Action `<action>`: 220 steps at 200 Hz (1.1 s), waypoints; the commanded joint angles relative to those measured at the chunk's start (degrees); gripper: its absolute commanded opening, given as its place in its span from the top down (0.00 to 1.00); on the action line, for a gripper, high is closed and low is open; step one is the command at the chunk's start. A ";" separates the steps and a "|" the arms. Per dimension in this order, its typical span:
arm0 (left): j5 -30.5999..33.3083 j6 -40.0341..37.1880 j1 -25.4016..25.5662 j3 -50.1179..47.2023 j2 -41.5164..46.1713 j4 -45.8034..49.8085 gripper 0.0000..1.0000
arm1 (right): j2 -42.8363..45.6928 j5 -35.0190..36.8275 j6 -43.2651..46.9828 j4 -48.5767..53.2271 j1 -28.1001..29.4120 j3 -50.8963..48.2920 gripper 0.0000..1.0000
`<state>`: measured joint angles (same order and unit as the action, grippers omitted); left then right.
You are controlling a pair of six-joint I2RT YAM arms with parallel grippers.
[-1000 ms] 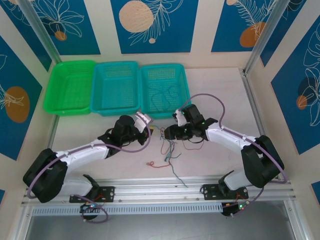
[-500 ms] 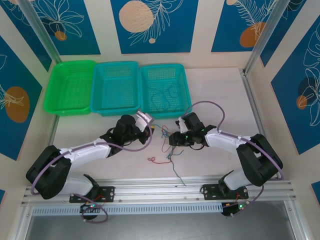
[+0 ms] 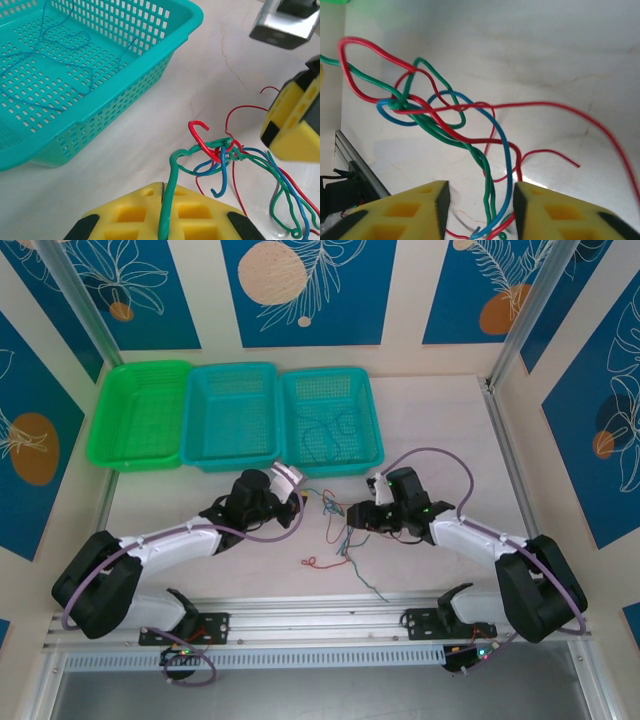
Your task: Untangle the cables
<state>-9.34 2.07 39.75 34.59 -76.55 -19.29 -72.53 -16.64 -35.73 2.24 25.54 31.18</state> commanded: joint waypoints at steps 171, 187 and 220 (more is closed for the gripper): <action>-1.08 0.83 -0.56 1.05 0.40 -0.97 1.00 | -8.56 -3.26 -0.22 -3.95 -0.33 0.27 0.79; -1.12 0.92 -0.59 1.09 0.44 -0.99 1.00 | -8.95 -3.46 -0.14 -4.15 -0.15 0.57 0.78; -0.81 0.99 -0.57 1.15 0.45 -0.84 1.00 | -10.13 -4.70 0.13 -4.54 0.08 1.02 0.79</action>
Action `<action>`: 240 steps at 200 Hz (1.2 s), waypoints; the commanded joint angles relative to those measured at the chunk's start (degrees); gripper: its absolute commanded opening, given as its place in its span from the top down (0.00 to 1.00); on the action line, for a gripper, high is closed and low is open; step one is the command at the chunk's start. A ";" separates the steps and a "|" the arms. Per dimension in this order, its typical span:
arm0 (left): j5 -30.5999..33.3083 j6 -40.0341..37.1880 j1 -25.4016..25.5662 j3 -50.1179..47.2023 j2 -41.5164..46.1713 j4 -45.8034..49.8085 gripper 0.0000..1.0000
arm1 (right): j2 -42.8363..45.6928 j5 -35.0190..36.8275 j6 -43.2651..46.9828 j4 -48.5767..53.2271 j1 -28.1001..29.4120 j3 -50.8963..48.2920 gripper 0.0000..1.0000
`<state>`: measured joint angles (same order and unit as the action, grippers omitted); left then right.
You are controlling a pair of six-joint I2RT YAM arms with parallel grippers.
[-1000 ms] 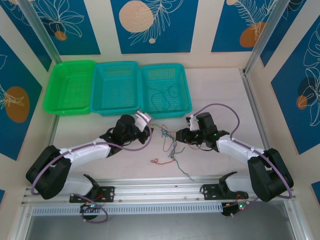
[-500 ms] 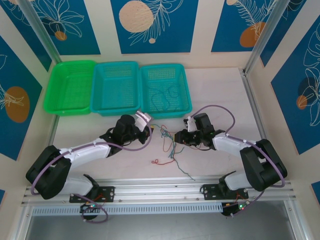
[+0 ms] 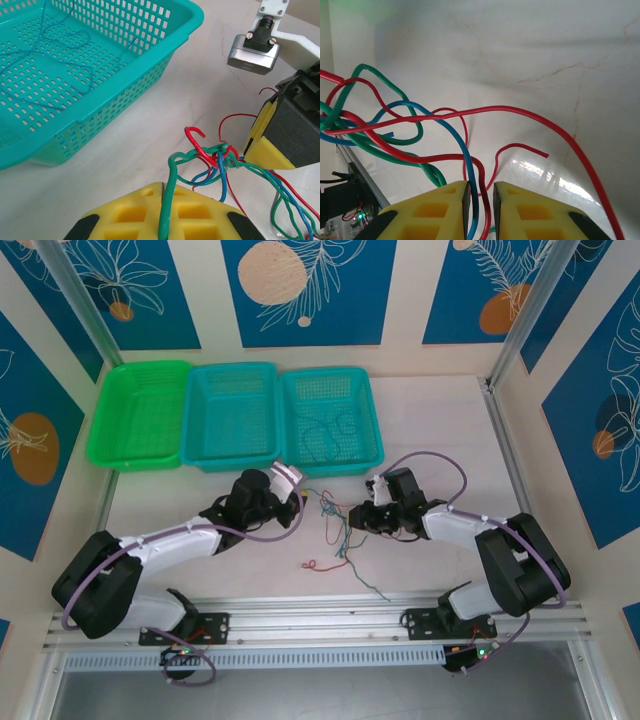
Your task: Untangle the cables
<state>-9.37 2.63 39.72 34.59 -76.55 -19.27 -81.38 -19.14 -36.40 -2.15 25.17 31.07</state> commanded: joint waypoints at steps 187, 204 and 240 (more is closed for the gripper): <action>15.51 13.77 -16.87 -8.98 16.16 15.49 1.00 | 20.08 26.26 -14.51 19.64 -13.60 -6.02 1.00; 15.40 14.87 -16.96 -9.55 14.56 14.97 1.00 | 24.93 25.29 -15.65 20.83 -16.15 -7.00 1.00; 13.10 16.16 -16.96 -9.44 11.53 13.29 1.00 | 35.27 24.38 -12.82 25.58 -17.00 -4.79 1.00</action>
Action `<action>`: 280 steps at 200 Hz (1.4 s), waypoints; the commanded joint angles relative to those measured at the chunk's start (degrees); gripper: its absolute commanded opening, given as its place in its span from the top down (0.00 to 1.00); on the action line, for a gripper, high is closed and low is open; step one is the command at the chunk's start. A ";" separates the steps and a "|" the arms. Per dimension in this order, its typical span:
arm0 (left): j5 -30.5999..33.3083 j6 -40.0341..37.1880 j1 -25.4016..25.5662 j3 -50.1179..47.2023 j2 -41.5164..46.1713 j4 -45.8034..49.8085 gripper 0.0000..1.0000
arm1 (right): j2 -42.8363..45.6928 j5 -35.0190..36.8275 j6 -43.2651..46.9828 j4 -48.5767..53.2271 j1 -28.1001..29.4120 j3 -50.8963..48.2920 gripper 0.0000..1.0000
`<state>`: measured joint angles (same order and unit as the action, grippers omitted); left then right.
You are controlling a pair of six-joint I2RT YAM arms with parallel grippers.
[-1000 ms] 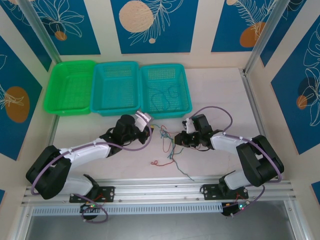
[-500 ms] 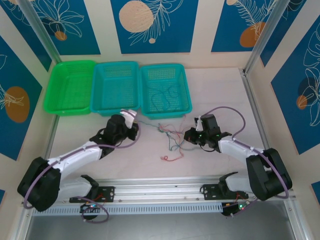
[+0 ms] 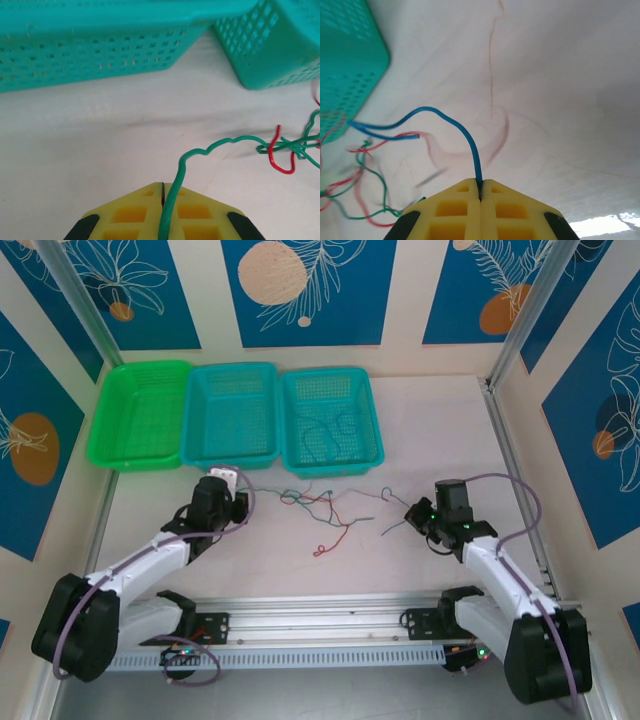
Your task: Untangle the cables
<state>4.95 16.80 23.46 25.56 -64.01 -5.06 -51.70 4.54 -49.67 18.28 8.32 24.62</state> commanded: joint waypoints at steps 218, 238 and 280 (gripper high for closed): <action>-7.53 22.58 11.60 3.88 20.87 8.41 0.15 | -53.16 -7.98 13.61 5.33 9.47 68.29 0.47; -6.38 22.75 11.60 3.97 20.24 10.74 0.15 | -48.49 -5.47 13.97 6.94 9.22 65.31 0.38; -4.25 22.50 11.64 3.24 16.56 11.24 0.15 | -26.69 -8.52 16.29 6.25 11.13 44.73 0.38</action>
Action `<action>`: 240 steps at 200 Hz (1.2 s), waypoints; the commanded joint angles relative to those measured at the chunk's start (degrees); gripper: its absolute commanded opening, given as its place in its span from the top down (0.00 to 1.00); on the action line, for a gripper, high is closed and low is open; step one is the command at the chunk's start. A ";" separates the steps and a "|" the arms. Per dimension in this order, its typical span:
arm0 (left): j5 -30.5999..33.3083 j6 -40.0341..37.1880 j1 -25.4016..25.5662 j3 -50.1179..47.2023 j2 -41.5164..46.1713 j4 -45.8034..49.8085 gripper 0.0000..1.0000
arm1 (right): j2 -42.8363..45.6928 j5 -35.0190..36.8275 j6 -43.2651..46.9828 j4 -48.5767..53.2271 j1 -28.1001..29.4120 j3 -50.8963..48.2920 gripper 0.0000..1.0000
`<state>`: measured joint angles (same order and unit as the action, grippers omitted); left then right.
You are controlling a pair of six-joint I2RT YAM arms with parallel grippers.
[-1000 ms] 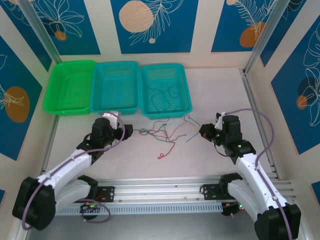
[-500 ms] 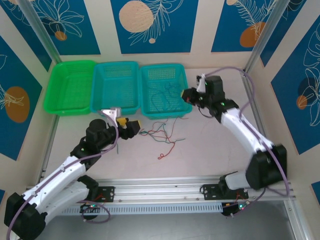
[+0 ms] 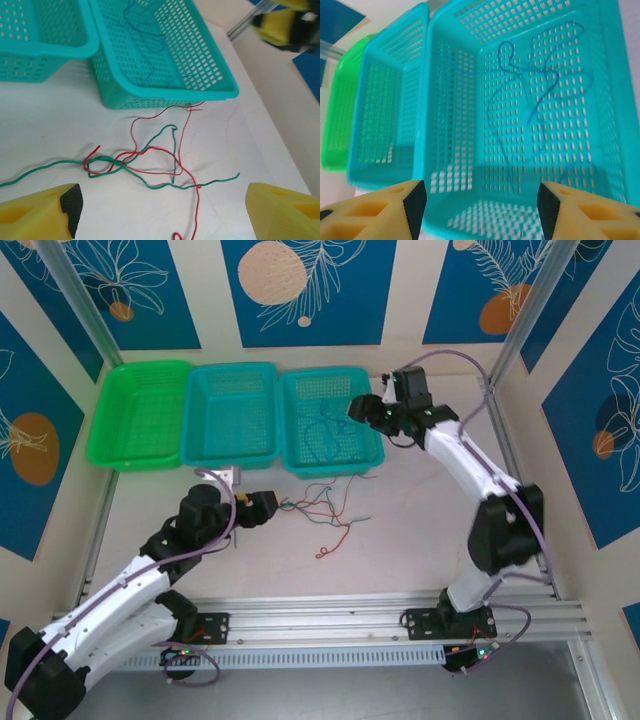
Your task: Untangle the cables
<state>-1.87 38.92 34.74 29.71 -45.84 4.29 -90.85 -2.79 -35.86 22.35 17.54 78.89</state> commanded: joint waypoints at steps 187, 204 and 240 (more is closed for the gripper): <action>0.28 -2.79 20.44 6.31 -28.75 -7.53 0.22 | 9.46 14.22 0.08 4.86 22.11 -32.62 0.48; 1.32 1.12 20.45 5.66 -30.29 -10.73 0.20 | 9.33 13.85 -0.41 3.91 21.55 -33.63 0.80; 6.13 5.50 20.45 5.94 -30.76 -13.14 0.17 | 11.41 9.38 -0.25 1.14 21.72 -36.68 1.00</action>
<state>0.40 40.07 54.94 34.94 -76.49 -4.89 -81.21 11.18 -35.86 25.80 39.07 44.23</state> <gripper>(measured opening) 0.818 0.058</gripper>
